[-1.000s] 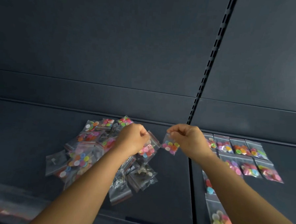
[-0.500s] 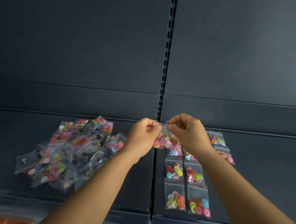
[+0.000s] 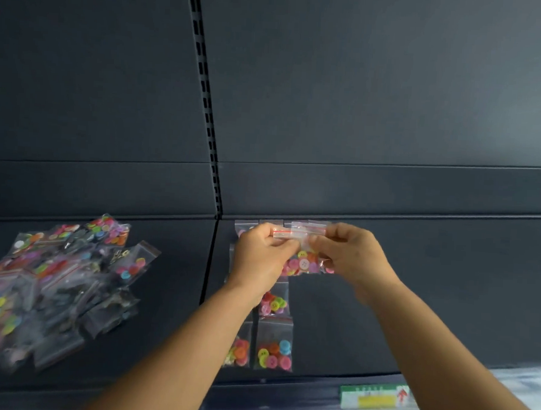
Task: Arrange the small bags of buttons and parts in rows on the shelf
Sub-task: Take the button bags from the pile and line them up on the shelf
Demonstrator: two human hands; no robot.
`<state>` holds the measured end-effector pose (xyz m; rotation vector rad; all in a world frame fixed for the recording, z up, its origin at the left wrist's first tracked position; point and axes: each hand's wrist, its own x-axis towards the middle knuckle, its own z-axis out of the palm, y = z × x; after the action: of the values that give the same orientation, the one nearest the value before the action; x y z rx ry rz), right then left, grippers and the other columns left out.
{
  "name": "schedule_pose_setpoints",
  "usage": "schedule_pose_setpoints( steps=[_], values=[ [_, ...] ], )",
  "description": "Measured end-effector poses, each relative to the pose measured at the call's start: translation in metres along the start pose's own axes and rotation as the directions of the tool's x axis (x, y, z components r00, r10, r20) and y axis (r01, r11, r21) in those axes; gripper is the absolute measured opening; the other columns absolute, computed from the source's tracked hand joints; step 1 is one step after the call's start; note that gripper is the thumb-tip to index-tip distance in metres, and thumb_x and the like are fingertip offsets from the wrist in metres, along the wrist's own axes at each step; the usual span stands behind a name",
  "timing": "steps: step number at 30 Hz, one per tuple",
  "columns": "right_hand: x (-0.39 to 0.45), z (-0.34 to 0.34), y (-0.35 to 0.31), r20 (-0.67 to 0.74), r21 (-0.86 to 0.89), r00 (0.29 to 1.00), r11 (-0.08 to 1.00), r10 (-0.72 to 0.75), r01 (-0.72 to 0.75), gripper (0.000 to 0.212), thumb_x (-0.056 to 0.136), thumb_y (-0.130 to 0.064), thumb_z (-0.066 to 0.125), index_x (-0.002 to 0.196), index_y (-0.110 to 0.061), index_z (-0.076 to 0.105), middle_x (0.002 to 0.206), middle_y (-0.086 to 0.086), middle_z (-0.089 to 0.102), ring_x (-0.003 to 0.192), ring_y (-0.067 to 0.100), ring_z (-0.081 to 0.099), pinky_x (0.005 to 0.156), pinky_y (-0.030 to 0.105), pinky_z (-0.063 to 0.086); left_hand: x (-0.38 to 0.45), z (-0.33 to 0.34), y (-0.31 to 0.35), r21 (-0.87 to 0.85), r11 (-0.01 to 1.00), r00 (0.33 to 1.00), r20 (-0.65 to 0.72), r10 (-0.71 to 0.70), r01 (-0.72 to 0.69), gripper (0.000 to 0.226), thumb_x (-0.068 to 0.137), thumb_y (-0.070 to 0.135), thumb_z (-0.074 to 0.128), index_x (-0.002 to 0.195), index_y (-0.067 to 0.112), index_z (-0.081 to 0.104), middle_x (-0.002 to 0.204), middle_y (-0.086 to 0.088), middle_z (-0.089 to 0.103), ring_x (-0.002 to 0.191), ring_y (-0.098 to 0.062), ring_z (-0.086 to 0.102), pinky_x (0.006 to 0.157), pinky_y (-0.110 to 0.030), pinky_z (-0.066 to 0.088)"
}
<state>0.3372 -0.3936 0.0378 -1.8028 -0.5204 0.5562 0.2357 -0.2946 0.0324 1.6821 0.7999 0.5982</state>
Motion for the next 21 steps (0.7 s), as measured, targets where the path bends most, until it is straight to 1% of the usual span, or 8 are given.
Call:
schedule_pose_setpoints(
  steps=[3, 5, 9, 11, 14, 17, 19, 21],
  values=[
    [-0.001, -0.014, 0.009, -0.002, 0.058, 0.999, 0.998, 0.037, -0.037, 0.01, 0.084, -0.01, 0.068, 0.079, -0.003, 0.066, 0.07, 0.01, 0.07, 0.06, 0.018, 0.062, 0.069, 0.034, 0.057, -0.004, 0.017, -0.004, -0.004, 0.999, 0.999, 0.005, -0.033, 0.033, 0.014, 0.081, 0.016, 0.07, 0.092, 0.008, 0.065, 0.083, 0.005, 0.073, 0.084, -0.014, 0.07, 0.077, -0.034, 0.057],
    [-0.001, -0.022, 0.016, -0.016, 0.06, 0.998, 0.997, 0.058, -0.057, 0.008, 0.084, -0.008, 0.067, 0.08, -0.002, 0.067, 0.074, 0.014, 0.071, 0.062, 0.021, 0.065, 0.075, 0.039, 0.059, -0.005, 0.024, -0.006, 0.002, 0.999, 0.999, 0.006, -0.053, 0.053, 0.01, 0.082, 0.02, 0.068, 0.089, 0.013, 0.067, 0.084, 0.002, 0.073, 0.084, -0.015, 0.07, 0.079, -0.038, 0.057],
    [-0.001, -0.037, 0.027, -0.034, -0.004, 0.997, 0.997, 0.071, -0.071, 0.008, 0.087, -0.007, 0.062, 0.083, -0.004, 0.068, 0.077, 0.014, 0.072, 0.065, 0.024, 0.067, 0.076, 0.04, 0.059, -0.007, 0.029, -0.012, 0.068, 0.996, 0.999, -0.008, -0.054, 0.054, 0.014, 0.088, 0.029, 0.06, 0.08, 0.018, 0.064, 0.086, -0.011, 0.07, 0.076, -0.016, 0.058, 0.068, -0.032, 0.048],
    [-0.001, -0.044, 0.03, -0.037, -0.078, 0.997, 0.995, 0.062, -0.065, 0.01, 0.087, -0.007, 0.061, 0.081, -0.006, 0.068, 0.073, 0.012, 0.072, 0.064, 0.021, 0.067, 0.073, 0.037, 0.06, -0.007, 0.029, -0.015, 0.119, 0.992, 0.999, -0.008, -0.053, 0.054, 0.011, 0.09, 0.027, 0.059, 0.08, 0.024, 0.063, 0.087, -0.006, 0.071, 0.076, -0.016, 0.061, 0.066, -0.027, 0.048],
    [-0.002, -0.05, 0.037, -0.01, -0.238, 0.999, 0.971, 0.039, -0.04, 0.013, 0.085, -0.005, 0.06, 0.078, -0.012, 0.068, 0.064, 0.007, 0.07, 0.054, 0.013, 0.063, 0.066, 0.033, 0.058, -0.007, 0.031, -0.02, 0.235, 0.972, 0.999, 0.024, -0.031, 0.025, 0.004, 0.089, 0.021, 0.06, 0.091, 0.021, 0.064, 0.089, 0.003, 0.069, 0.08, -0.012, 0.065, 0.062, -0.019, 0.048],
    [0.0, -0.048, 0.045, 0.007, -0.37, 1.0, 0.929, 0.023, -0.019, 0.015, 0.084, -0.004, 0.058, 0.081, -0.015, 0.067, 0.061, -0.001, 0.067, 0.054, 0.011, 0.062, 0.064, 0.031, 0.058, -0.009, 0.036, -0.023, 0.385, 0.923, 0.999, 0.049, 0.001, -0.02, 0.009, 0.091, 0.018, 0.058, 0.099, 0.019, 0.061, 0.088, 0.004, 0.068, 0.068, -0.008, 0.061, 0.056, -0.019, 0.046],
    [0.001, -0.045, 0.05, 0.012, -0.455, 1.0, 0.89, 0.011, -0.004, 0.015, 0.084, -0.006, 0.056, 0.087, -0.017, 0.066, 0.068, -0.001, 0.068, 0.061, 0.014, 0.062, 0.062, 0.027, 0.054, -0.011, 0.04, -0.025, 0.501, 0.864, 0.998, 0.049, 0.039, -0.058, 0.014, 0.092, 0.018, 0.057, 0.106, 0.017, 0.06, 0.09, 0.004, 0.067, 0.063, -0.008, 0.059, 0.054, -0.02, 0.047],
    [0.001, -0.042, 0.053, 0.02, -0.557, 1.0, 0.831, -0.009, 0.019, 0.017, 0.085, -0.01, 0.056, 0.099, -0.017, 0.064, 0.083, 0.0, 0.069, 0.071, 0.016, 0.063, 0.063, 0.024, 0.05, -0.013, 0.041, -0.025, 0.594, 0.799, 0.996, 0.052, 0.078, -0.094, 0.022, 0.093, 0.019, 0.056, 0.114, 0.017, 0.058, 0.095, 0.001, 0.067, 0.066, -0.01, 0.059, 0.059, -0.023, 0.049]
  ],
)
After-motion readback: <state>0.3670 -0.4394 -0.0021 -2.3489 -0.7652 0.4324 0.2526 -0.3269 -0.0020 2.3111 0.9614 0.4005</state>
